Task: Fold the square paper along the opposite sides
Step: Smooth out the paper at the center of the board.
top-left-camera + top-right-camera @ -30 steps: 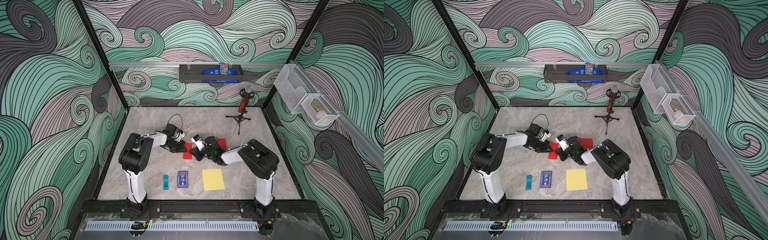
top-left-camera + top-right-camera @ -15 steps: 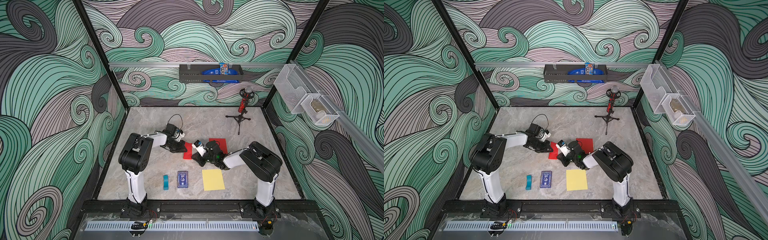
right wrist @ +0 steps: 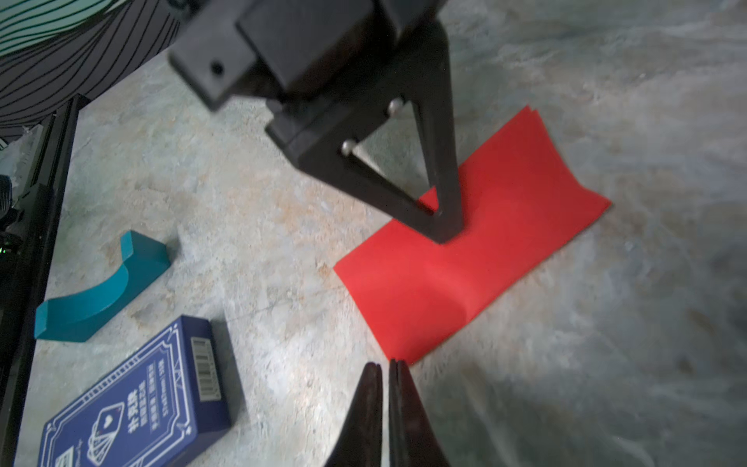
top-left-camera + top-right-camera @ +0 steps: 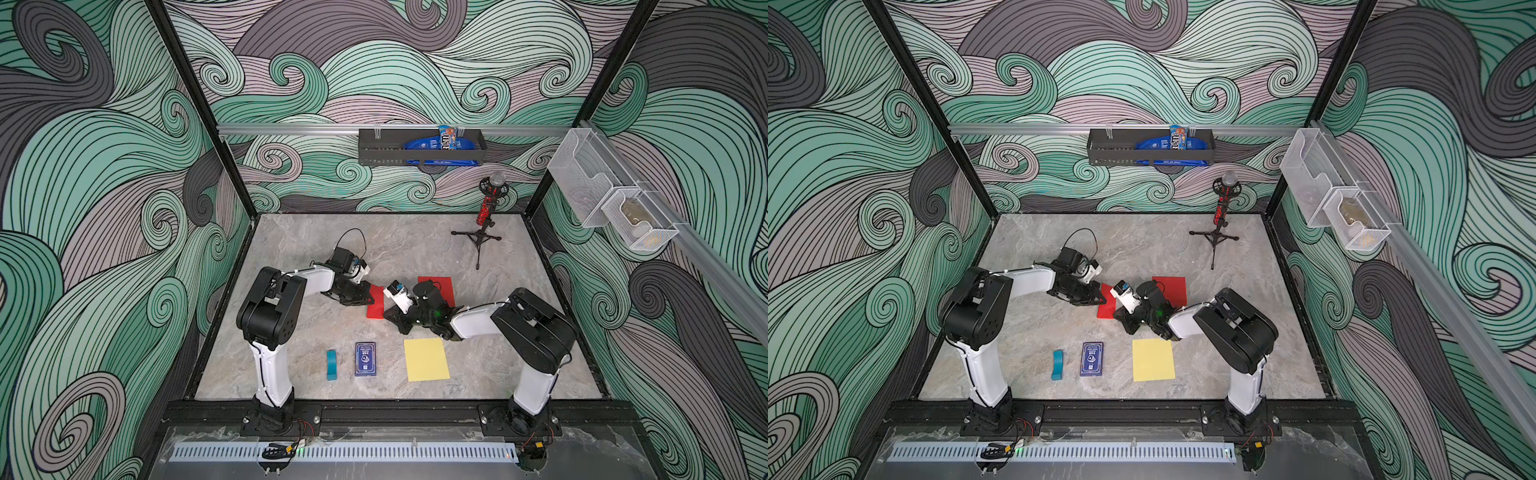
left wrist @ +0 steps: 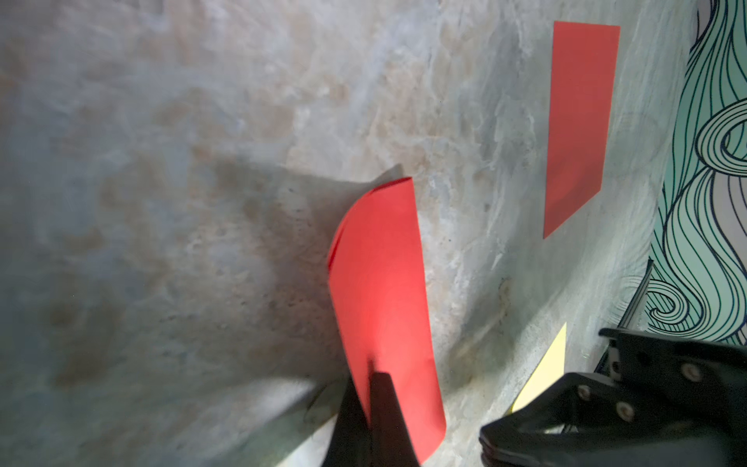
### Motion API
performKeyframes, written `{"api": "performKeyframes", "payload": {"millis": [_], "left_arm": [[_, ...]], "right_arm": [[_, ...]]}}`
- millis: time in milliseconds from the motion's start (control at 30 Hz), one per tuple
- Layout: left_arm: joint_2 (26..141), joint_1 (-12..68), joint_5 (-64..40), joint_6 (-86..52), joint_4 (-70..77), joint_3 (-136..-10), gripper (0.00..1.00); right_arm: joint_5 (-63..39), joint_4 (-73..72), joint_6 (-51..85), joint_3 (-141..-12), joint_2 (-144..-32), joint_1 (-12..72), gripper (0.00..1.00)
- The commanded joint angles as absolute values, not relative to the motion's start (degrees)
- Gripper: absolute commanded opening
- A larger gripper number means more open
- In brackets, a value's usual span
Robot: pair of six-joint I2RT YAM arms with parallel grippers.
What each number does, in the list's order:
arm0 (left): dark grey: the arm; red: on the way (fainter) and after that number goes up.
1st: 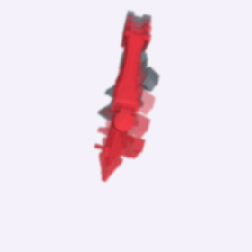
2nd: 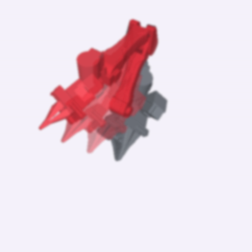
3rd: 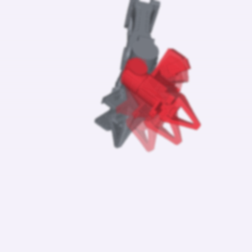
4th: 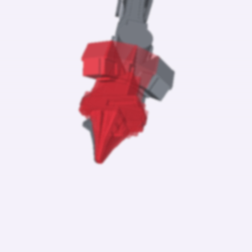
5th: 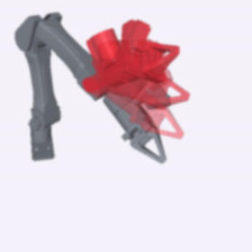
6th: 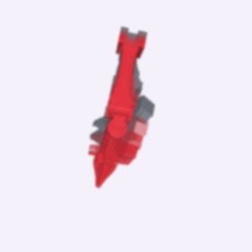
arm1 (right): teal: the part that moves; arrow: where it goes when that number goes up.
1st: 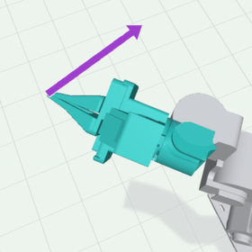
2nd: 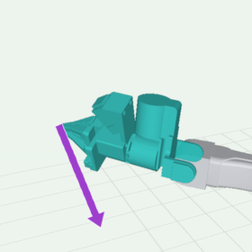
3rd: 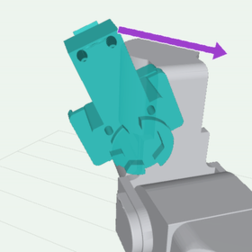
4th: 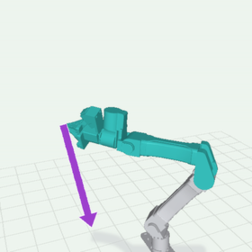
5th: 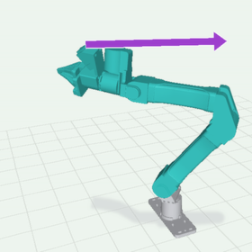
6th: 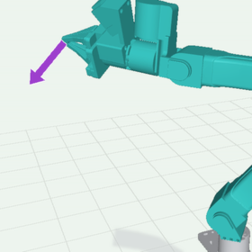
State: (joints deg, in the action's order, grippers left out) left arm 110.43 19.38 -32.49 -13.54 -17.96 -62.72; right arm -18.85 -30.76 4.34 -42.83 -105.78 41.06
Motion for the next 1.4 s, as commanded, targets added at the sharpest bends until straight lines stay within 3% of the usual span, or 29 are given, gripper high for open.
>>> {"api": "performKeyframes", "payload": {"millis": [0, 267, 967, 1167, 1367], "left_arm": [[111.4, 19.6, -27.1, -13.4, -21.2, -60.6, 0.00], [111.6, 19.6, -27.1, -13.3, -21.2, -61.0, 0.00], [111.8, 19.6, -27.3, -13.4, -21.5, -61.5, 0.00], [109.8, 19.6, -29.2, -15.5, -21.2, -59.2, 0.00], [110.7, 19.7, -28.8, -16.8, -21.3, -55.7, 0.00]], "right_arm": [[-21.0, -32.1, 4.6, -47.2, -108.8, 40.8, 0.09], [-20.3, -31.2, 3.3, -47.3, -115.5, 40.3, 0.08], [-15.1, -26.4, 1.1, -39.4, -109.7, 42.3, 0.09], [-22.4, -31.5, 8.3, -41.2, -104.9, 39.8, 0.09], [-26.7, -33.8, 15.1, -52.9, -112.1, 36.0, 0.07]]}}
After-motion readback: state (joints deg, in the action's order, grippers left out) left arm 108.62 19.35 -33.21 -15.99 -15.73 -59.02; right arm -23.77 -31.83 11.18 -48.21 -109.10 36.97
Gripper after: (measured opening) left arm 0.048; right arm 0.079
